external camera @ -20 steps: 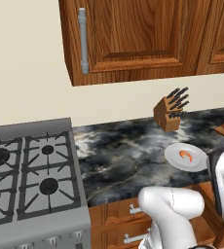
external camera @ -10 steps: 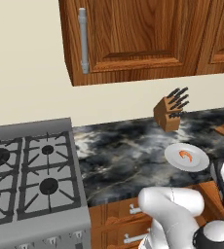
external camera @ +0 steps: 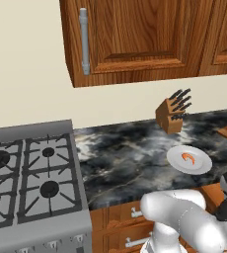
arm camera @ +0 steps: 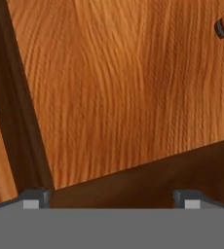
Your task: Pick up the knife from the drawer and place it on the cutting board. Then place the meat from the plate to the cutting board.
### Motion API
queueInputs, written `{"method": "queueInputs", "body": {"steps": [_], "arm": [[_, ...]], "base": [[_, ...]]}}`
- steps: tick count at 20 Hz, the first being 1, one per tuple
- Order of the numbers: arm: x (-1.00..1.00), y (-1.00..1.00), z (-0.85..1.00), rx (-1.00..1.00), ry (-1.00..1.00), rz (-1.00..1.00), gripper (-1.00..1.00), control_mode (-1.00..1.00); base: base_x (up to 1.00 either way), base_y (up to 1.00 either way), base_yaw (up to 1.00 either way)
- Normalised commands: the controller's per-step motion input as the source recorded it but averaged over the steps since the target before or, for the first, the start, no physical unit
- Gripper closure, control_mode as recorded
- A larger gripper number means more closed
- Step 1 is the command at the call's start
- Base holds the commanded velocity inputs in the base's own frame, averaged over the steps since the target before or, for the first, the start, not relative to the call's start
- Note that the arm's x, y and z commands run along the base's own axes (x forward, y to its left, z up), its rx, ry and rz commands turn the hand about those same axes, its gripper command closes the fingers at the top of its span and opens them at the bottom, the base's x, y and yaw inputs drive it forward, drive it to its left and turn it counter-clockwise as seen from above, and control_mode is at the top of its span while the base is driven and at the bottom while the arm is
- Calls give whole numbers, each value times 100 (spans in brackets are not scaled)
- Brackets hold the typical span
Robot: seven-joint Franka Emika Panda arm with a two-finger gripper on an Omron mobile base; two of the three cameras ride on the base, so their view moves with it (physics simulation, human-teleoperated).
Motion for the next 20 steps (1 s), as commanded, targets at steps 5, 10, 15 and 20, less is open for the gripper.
{"method": "queueInputs", "body": {"steps": [5, 10, 15, 20], "arm": [[3, -41, -39, 4, 0, 0, -100, -100], [-2, -39, -46, 2, 0, 0, -100, -100], [-17, -37, -53, 0, 5, 0, -100, -100], [-35, -34, -50, 0, 9, 0, -100, -100]], "base": [[0, 0, 0], [0, 0, 0], [0, 0, 0], [0, 0, 0]]}}
